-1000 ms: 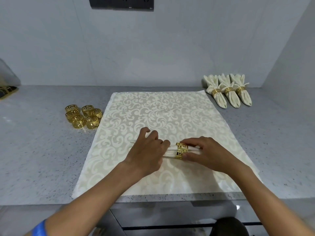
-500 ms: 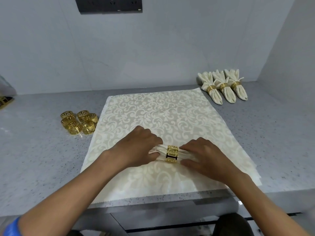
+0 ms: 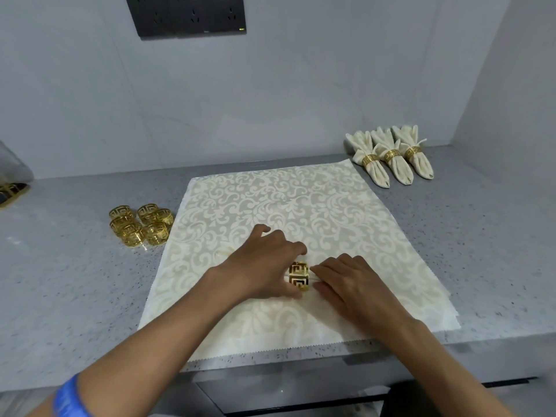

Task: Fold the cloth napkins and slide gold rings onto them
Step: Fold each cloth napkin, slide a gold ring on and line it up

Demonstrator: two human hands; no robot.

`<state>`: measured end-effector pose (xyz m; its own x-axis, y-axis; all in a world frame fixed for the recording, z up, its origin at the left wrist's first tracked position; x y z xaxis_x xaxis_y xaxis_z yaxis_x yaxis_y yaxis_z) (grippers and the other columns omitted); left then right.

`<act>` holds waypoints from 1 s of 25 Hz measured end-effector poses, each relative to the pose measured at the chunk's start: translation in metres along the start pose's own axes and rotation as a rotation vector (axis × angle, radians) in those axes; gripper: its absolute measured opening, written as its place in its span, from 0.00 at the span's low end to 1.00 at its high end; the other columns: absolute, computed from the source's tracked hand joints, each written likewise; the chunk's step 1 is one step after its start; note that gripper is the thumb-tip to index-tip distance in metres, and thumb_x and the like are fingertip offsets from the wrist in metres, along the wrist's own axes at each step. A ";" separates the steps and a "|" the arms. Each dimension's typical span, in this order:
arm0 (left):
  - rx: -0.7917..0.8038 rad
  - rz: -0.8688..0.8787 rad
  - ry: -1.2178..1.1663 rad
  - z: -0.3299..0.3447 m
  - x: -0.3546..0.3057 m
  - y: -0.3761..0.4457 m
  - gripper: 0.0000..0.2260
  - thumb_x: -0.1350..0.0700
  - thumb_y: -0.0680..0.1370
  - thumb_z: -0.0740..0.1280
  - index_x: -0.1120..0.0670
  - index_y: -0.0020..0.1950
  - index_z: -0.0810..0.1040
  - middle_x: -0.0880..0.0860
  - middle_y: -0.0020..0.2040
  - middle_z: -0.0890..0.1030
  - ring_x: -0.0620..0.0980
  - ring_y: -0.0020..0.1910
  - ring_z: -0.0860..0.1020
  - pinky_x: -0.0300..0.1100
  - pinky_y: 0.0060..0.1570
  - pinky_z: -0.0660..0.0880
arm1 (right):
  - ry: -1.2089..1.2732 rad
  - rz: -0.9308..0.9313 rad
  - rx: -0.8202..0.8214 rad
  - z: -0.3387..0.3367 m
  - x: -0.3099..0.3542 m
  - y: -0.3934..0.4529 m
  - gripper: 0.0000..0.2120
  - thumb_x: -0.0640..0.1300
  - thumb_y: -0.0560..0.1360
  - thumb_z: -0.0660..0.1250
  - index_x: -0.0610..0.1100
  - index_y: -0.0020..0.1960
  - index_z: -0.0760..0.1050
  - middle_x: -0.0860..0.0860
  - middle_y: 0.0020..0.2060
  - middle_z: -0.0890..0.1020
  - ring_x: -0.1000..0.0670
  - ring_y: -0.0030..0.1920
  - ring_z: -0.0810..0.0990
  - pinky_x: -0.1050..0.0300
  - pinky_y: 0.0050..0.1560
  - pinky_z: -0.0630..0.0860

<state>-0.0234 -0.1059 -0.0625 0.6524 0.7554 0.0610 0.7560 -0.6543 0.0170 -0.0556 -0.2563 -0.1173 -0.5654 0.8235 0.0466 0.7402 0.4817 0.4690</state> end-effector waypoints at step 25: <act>-0.110 0.178 0.224 -0.002 0.006 -0.009 0.17 0.52 0.73 0.72 0.46 0.62 0.76 0.43 0.55 0.80 0.47 0.61 0.69 0.51 0.69 0.44 | 0.092 0.209 -0.107 -0.018 0.026 -0.019 0.13 0.50 0.77 0.59 0.48 0.35 0.73 0.56 0.29 0.72 0.54 0.30 0.67 0.59 0.36 0.64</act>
<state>-0.0264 -0.0960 -0.0607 0.7373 0.6099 0.2906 0.6125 -0.7850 0.0935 -0.0910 -0.2489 -0.1093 -0.4384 0.8689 0.2299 0.8047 0.2655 0.5310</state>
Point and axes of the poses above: each hand's wrist, its own y-axis towards the middle knuckle, its own z-axis out of the palm, x = y × z, the point moved 5 cm from there along y, towards the middle knuckle
